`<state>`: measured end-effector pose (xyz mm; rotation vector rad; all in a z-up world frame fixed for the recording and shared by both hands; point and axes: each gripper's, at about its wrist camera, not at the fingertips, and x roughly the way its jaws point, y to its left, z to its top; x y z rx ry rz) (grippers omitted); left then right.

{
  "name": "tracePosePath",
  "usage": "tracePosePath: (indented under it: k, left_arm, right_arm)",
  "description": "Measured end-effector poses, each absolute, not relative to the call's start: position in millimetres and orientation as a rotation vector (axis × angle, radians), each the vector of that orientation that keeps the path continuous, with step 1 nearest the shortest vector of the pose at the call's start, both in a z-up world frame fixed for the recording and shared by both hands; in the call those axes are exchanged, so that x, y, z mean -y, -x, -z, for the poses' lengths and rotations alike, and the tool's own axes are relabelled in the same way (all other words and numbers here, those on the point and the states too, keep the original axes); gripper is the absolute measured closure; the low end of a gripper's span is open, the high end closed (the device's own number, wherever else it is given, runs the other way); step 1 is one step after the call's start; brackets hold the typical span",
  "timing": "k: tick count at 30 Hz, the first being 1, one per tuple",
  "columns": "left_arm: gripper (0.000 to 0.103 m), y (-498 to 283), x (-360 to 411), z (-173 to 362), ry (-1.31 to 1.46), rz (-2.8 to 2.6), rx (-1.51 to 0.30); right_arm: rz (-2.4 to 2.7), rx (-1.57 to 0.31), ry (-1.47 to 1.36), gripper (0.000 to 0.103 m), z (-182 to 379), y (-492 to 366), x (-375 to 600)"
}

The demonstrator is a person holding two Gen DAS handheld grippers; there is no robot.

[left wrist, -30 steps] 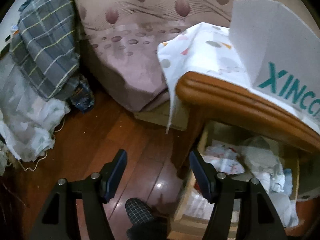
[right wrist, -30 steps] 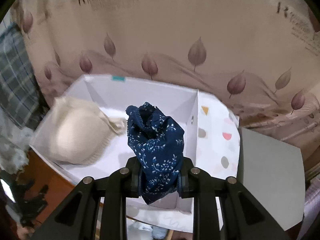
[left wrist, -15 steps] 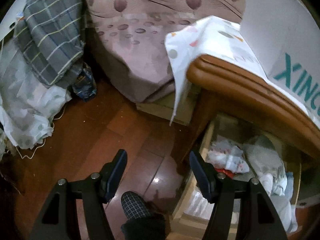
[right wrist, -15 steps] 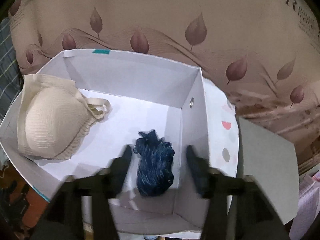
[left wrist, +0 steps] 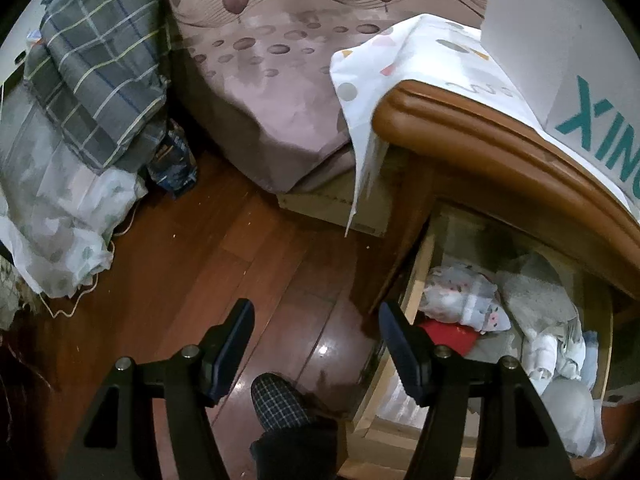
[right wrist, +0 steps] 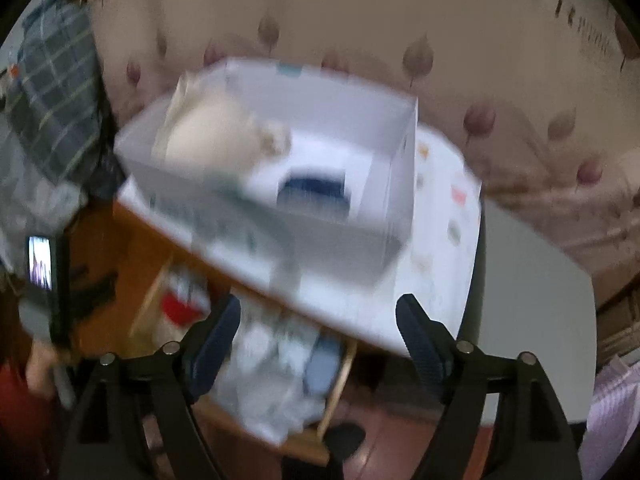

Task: Take underwear out of drawer
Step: 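Withdraw the right gripper from the shoe box toward the drawer, then grasp the white stocking in the drawer with the right gripper and lift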

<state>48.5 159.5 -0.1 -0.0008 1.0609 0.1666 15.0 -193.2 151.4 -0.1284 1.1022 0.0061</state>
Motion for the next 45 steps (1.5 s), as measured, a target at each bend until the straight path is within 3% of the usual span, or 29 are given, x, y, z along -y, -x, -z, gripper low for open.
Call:
tracePosePath:
  k: [5, 13, 31, 35, 39, 45]
  left_arm:
    - [0.036, -47, -159, 0, 0.004, -0.172, -1.065]
    - [0.036, -49, -158, 1, -0.004, -0.154, -1.071]
    - [0.036, -52, -153, 11, -0.015, -0.139, -1.109]
    - [0.036, -53, -152, 11, -0.022, -0.132, -1.115]
    - [0.036, -53, -150, 11, -0.037, -0.132, -1.11]
    - [0.036, -52, -148, 12, -0.046, -0.127, -1.115]
  right_arm:
    - [-0.009, -1.303, 0.034, 0.026, -83, -4, 196]
    - [0.026, -1.518, -0.04, 0.002, 7, -19, 184]
    - [0.1, -1.778, -0.078, 0.003, 125, -39, 166]
    - [0.065, -1.782, -0.187, 0.045, 125, -39, 169]
    - [0.001, -1.763, -0.199, 0.075, 117, -39, 164]
    - [-0.021, -1.702, -0.21, 0.087, 93, -33, 159]
